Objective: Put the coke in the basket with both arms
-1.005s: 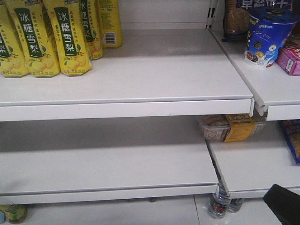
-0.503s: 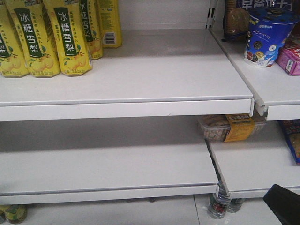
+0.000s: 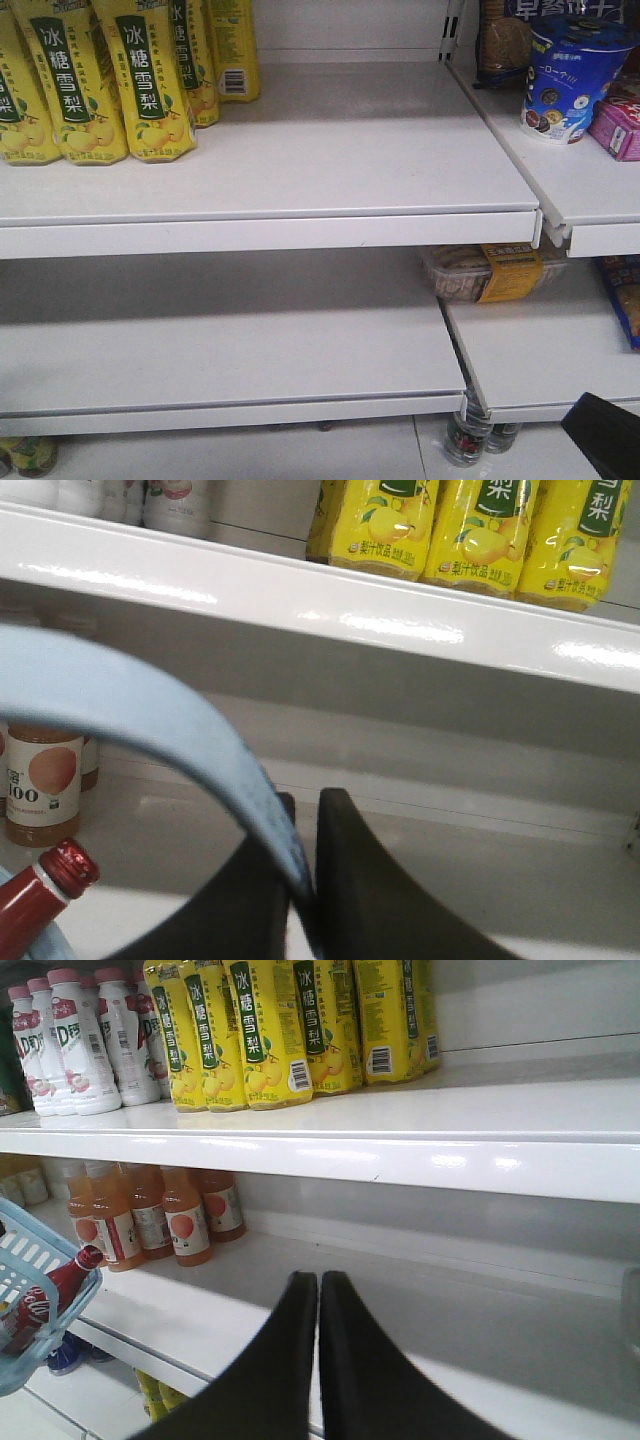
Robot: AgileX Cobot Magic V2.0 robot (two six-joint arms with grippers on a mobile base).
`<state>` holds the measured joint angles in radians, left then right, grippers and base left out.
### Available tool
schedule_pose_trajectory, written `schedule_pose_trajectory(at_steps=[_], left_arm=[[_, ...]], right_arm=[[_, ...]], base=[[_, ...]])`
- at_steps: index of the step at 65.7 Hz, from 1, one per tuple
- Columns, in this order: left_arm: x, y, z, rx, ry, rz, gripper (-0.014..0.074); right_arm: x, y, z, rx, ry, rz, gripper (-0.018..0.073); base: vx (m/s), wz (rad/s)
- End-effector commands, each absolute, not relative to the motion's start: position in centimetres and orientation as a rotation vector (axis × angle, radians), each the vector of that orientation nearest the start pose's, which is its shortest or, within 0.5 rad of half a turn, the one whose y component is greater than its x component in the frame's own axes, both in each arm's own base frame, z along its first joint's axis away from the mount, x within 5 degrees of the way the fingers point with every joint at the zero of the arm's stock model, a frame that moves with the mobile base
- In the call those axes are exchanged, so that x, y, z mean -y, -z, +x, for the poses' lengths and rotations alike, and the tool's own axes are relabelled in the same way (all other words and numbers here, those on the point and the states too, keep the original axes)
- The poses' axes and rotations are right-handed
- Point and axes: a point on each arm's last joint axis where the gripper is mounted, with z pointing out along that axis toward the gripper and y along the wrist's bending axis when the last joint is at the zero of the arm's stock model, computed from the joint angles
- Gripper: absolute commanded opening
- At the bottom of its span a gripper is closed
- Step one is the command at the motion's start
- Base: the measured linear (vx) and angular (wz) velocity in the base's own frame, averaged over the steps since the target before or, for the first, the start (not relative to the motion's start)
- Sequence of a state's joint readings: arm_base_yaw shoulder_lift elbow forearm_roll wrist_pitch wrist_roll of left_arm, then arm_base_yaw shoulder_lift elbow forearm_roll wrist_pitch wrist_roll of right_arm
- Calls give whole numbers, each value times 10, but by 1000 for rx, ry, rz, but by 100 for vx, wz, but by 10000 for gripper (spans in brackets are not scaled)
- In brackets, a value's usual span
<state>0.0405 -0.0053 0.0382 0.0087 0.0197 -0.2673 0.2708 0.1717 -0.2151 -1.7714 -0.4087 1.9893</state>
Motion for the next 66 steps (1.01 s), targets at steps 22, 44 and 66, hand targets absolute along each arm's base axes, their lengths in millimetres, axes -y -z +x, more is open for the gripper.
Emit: schedule_pose_trajectory(at_steps=[22,44,66], left_arm=[[-2,-224,52,-1322,114,-135,-6],[-2,-224,52,-1322,114,-135,-6],[-2,-224,52,-1322,114,-135,-6]], right_arm=[[-48,-276,48,-1504,-645,-369,-5],[-48,-276,48,-1504,-645,-369,-5],[-48,-276,48,-1505,-648,-364,-5]], base=[[0,0],[0,0],[0,0]])
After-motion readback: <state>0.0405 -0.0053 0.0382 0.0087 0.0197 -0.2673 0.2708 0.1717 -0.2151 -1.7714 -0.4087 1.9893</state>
